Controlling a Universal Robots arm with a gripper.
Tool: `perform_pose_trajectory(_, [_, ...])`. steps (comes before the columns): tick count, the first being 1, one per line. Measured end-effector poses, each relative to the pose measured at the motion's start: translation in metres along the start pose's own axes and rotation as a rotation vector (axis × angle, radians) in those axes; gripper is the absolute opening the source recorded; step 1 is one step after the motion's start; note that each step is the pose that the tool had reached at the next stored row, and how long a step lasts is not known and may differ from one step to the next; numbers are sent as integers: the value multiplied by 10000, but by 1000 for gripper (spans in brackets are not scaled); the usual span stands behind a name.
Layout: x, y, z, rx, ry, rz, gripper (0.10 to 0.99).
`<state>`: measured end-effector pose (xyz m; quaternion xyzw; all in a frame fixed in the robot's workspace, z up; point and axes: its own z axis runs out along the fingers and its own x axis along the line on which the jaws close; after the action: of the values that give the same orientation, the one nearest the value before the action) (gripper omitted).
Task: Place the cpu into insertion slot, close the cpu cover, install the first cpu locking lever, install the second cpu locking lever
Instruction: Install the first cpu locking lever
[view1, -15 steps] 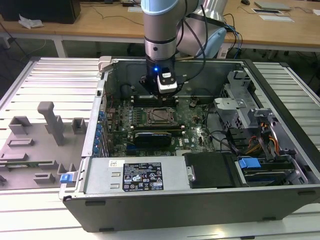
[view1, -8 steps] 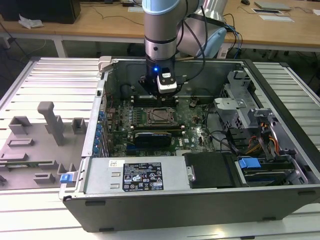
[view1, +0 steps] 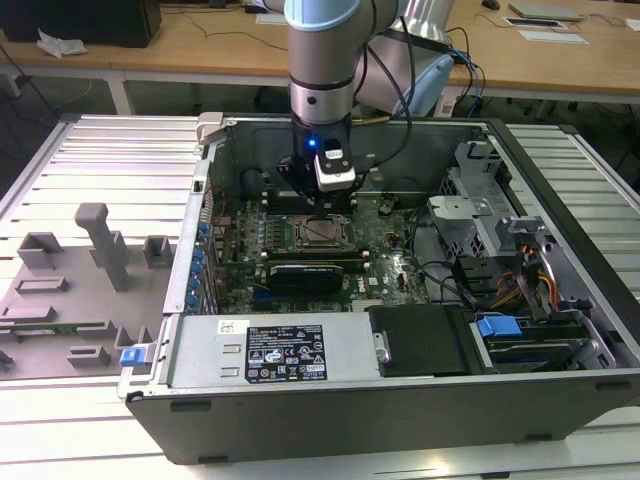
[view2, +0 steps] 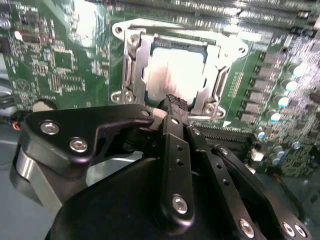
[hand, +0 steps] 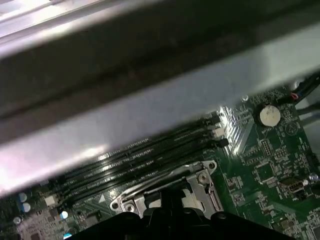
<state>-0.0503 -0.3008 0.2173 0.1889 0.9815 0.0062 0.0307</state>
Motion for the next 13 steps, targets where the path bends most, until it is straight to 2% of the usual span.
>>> perform_pose_trajectory(5, [-62,-157,9,0,0,-11,106])
perform_pose_trajectory(7, [-69,-173,10,-3,-1,-43,106])
perform_pose_trajectory(10, [-69,-175,12,-51,21,-1079,106])
perform_pose_trajectory(13, [-69,-174,14,-56,24,-1683,106])
